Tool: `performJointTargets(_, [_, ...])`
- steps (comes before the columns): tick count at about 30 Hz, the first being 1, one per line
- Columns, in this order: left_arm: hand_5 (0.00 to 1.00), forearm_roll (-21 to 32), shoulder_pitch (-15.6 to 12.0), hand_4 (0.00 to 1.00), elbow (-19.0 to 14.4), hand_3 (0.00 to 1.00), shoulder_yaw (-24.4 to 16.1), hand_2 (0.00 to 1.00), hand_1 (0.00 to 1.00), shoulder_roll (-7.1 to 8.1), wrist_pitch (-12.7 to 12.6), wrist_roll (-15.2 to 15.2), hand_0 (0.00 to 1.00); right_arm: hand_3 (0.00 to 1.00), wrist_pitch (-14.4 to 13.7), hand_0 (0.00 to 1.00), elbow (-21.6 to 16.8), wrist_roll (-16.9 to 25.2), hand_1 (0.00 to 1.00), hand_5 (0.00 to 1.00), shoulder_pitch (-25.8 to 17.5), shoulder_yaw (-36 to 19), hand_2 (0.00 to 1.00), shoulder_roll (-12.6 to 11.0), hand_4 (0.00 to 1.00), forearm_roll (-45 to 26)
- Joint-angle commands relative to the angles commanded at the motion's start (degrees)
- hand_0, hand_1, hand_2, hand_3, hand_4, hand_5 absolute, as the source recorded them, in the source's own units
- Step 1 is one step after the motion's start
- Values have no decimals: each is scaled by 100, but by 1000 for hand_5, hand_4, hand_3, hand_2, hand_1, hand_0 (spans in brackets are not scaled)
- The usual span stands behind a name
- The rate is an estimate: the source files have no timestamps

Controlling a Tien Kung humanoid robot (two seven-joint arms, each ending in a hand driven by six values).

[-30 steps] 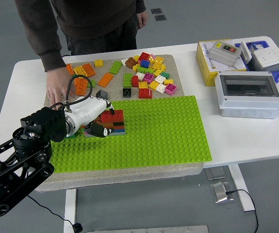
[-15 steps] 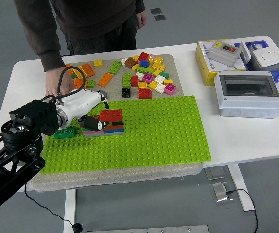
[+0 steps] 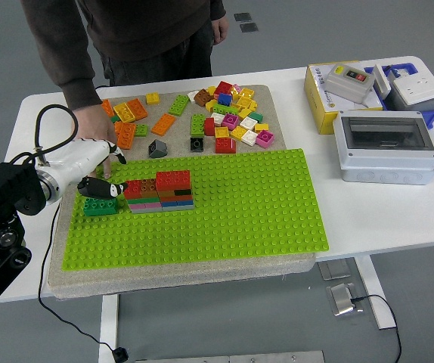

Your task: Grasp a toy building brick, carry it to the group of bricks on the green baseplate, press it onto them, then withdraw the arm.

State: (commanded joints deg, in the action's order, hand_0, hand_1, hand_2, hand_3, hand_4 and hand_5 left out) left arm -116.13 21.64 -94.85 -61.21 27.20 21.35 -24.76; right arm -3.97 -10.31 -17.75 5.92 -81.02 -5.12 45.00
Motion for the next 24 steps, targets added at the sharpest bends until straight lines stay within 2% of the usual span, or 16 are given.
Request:
performJointTargets(2, [387,-25,-208,705,56,696,-237,901,930,-61,-124,119,956,776,4,630,0,1,589,998,-6,25,681,8,638,-15])
performJointTargets(4, [405,-16,-436,682,122,702,-497,892,919,-205,-321,317,954,775,6,627,0,4,590,998,-14,59,696,18,637,-44])
performJointTargets(7, [405,32,-758,682,182,702,-886,892,919,-461,-614,650,954,775,5,627,0,11,590,998,-31,125,696,39,637,-104])
performJointTargets(10, [418,167,-1134,659,318,701,-1338,867,899,-825,-996,1097,947,775,-7,626,0,26,590,998,-62,259,709,77,634,-243])
performJointTargets(13, [418,317,-1372,659,487,701,-1692,867,899,-1049,-1301,1489,947,775,-24,626,0,41,590,998,-87,384,709,110,634,-388])
performJointTargets(15, [418,436,-1475,659,636,701,-1936,867,899,-1137,-1530,1784,947,775,-34,626,0,46,590,998,-103,480,709,138,634,-501])
performJointTargets(16, [427,490,-1515,614,697,681,-2071,789,818,-1166,-1658,1956,872,774,-38,623,0,44,590,998,-109,514,726,153,626,-543])
performJointTargets(19, [427,640,-1606,614,803,681,-2449,789,818,-1235,-2013,2443,872,774,-46,623,0,32,590,998,-121,584,726,189,626,-626])
performJointTargets(24, [411,731,-1655,600,858,674,-2760,761,800,-1312,-2242,3036,857,774,-32,619,0,8,590,998,-110,633,731,209,628,-651])
